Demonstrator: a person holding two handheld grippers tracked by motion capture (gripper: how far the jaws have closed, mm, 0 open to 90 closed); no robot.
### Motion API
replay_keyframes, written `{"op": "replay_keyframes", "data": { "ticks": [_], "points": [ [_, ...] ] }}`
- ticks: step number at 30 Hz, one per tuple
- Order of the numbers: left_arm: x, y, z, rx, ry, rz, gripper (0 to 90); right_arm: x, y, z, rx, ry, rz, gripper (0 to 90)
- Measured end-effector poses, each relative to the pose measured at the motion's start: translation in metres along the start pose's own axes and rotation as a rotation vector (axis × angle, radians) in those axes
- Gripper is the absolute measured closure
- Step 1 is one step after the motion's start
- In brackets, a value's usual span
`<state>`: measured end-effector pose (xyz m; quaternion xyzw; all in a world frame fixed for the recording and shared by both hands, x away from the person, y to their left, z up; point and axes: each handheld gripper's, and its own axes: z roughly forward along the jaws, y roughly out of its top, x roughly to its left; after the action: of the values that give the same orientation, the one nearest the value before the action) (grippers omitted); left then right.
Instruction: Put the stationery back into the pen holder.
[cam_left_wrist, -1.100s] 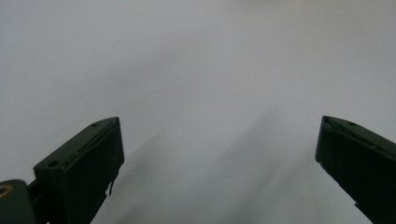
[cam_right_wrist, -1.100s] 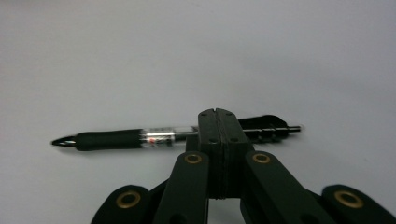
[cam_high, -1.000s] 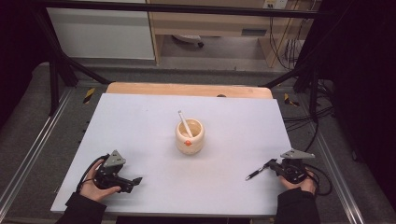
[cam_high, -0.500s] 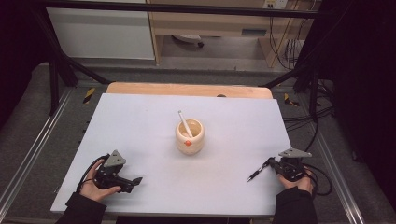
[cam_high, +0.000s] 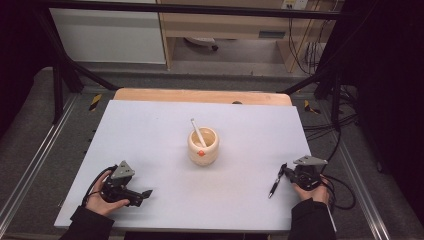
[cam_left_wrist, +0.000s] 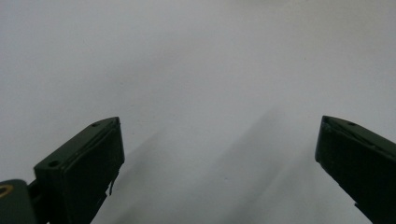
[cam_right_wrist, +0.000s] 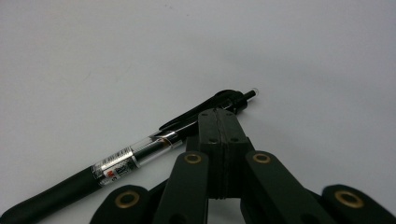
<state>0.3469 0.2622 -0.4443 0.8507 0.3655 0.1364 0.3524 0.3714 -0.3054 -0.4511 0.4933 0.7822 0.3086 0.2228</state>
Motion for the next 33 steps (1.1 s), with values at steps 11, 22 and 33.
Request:
{"op": "replay_keyframes", "data": {
  "ticks": [11, 22, 33],
  "points": [
    [0.000, 0.000, 0.000, 0.002, 0.000, 0.001, 1.4, 0.002, 0.002, 0.002, -0.004, 0.010, -0.008, 90.0],
    [0.000, 0.000, 0.001, 0.002, -0.002, 0.001, 1.4, 0.016, 0.013, 0.013, -0.007, 0.038, -0.061, 90.0],
    [0.001, 0.000, 0.000, 0.001, 0.000, 0.000, 1.4, 0.035, 0.026, 0.025, -0.018, 0.111, -0.131, 90.0]
  ]
}}
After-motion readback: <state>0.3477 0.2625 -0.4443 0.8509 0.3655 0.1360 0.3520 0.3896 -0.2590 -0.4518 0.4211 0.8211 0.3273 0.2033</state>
